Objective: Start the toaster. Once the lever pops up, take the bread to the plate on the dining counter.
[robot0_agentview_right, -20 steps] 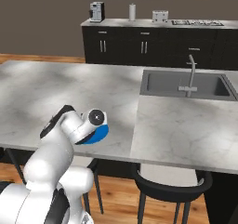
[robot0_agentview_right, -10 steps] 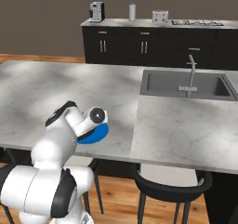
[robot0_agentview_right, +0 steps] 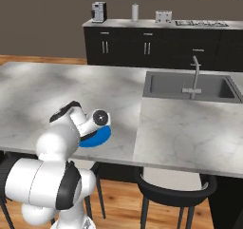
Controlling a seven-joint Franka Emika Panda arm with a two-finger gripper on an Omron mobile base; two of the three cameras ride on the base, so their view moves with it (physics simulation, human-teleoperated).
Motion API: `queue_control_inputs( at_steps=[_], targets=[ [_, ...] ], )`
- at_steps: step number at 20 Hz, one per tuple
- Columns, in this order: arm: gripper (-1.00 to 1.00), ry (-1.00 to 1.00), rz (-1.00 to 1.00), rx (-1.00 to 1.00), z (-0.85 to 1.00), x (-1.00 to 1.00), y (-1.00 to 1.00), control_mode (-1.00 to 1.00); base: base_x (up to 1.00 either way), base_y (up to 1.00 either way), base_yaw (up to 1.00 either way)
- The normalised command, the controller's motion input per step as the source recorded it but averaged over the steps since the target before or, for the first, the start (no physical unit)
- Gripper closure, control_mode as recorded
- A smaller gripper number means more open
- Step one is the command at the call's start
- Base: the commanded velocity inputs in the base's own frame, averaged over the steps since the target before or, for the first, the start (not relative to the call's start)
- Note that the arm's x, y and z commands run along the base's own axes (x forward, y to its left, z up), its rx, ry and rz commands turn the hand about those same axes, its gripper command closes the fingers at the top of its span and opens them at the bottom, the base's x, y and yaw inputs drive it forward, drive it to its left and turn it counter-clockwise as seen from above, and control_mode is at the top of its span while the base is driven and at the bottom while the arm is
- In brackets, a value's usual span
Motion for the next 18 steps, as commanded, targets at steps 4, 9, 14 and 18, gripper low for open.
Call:
queue_control_inputs(
  at_steps=[4, 9, 14, 18],
  targets=[
    [1.00, 0.00, 0.00, 0.00, -0.07, 0.05, 0.00, -1.00, 0.00, 0.00, 0.00],
    [1.00, 0.00, 0.00, 0.00, -0.03, 0.00, 0.00, -1.00, 0.00, 0.00, 0.00],
    [-1.00, 0.00, 0.00, 0.00, 0.00, 0.00, 0.01, -1.00, 0.00, 0.00, 0.00],
    [-1.00, 0.00, 0.00, 0.00, 0.00, 0.00, 0.00, -1.00, 0.00, 0.00, 0.00]
  ],
)
